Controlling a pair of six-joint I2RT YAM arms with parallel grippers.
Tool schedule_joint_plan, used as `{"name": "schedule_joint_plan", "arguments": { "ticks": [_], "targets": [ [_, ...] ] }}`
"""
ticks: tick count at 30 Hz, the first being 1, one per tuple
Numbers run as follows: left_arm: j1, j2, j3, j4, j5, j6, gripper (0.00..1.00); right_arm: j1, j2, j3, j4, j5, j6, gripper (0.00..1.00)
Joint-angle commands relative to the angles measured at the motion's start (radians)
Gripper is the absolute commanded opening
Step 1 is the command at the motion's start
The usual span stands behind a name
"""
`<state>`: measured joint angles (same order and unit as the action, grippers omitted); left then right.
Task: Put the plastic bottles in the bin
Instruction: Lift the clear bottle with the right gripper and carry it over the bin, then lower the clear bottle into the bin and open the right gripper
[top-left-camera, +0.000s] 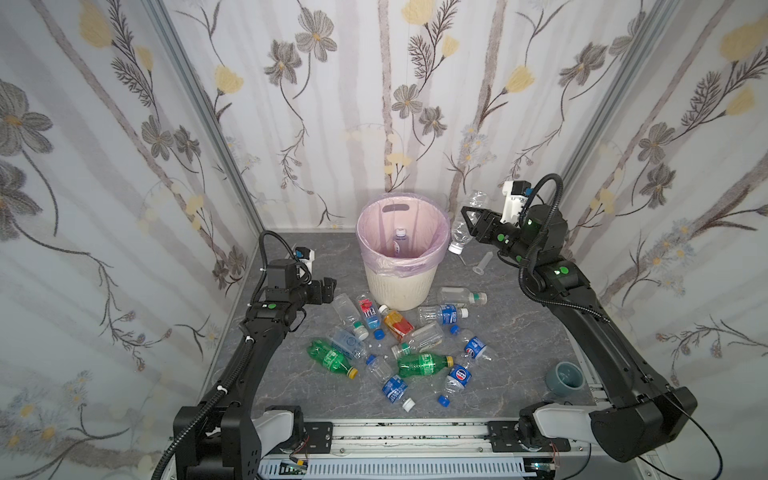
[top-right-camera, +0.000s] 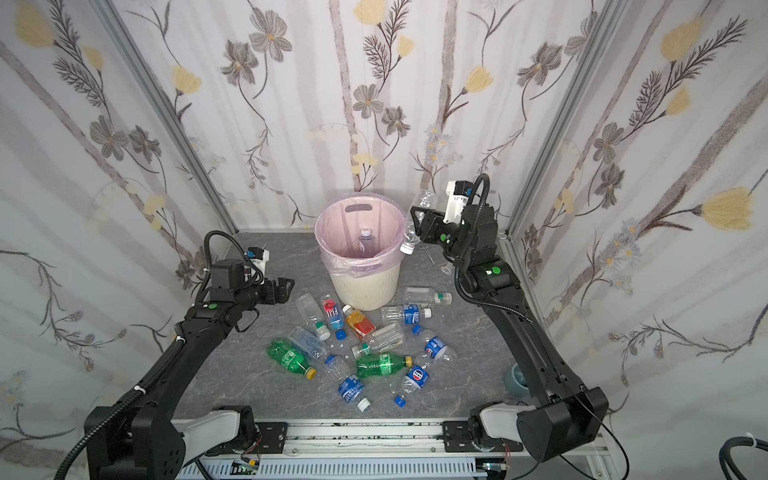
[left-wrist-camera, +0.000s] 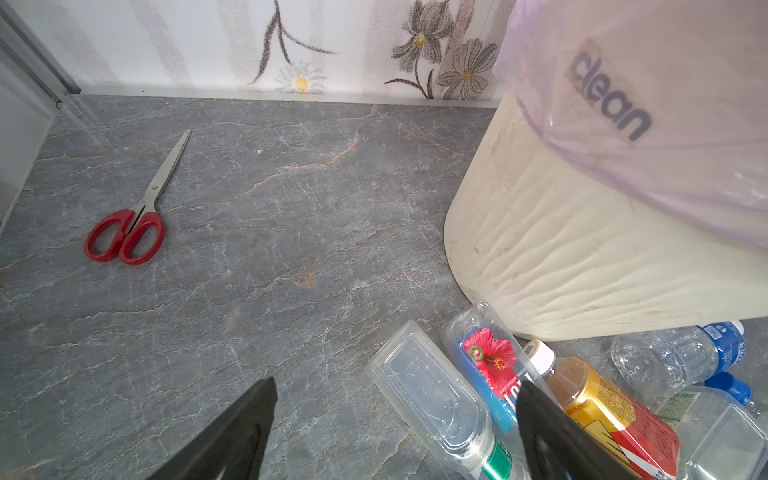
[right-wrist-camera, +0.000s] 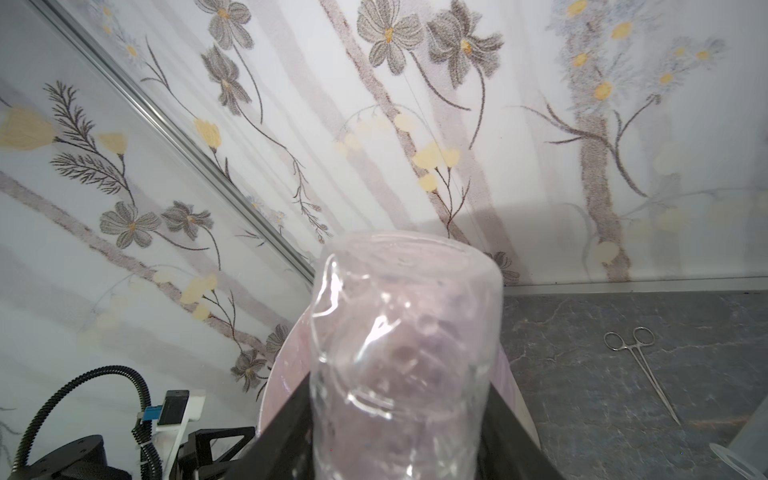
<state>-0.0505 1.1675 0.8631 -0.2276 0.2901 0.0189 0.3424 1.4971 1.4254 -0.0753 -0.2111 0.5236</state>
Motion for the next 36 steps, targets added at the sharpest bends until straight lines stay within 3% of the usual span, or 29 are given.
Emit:
{"name": "schedule_joint_plan", "arguments": {
  "ticks": [1,16,22,36],
  "targets": [
    [0.001,-0.008,-0.004,0.031,0.019,-0.001,0.92,0.020,0.047,0.045,0.073,-0.022,0.018,0.53],
    [0.001,-0.028,-0.013,0.036,0.023,0.003,0.92,0.102,0.278,0.205,0.040,0.001,0.031,0.54],
    [0.001,-0.025,-0.013,0.037,0.024,0.004,0.92,0.127,0.291,0.214,-0.012,0.072,-0.025,0.56],
    [0.001,-0.025,-0.013,0.037,0.023,0.001,0.92,0.148,0.298,0.231,-0.099,0.102,-0.102,0.67]
  ]
}}
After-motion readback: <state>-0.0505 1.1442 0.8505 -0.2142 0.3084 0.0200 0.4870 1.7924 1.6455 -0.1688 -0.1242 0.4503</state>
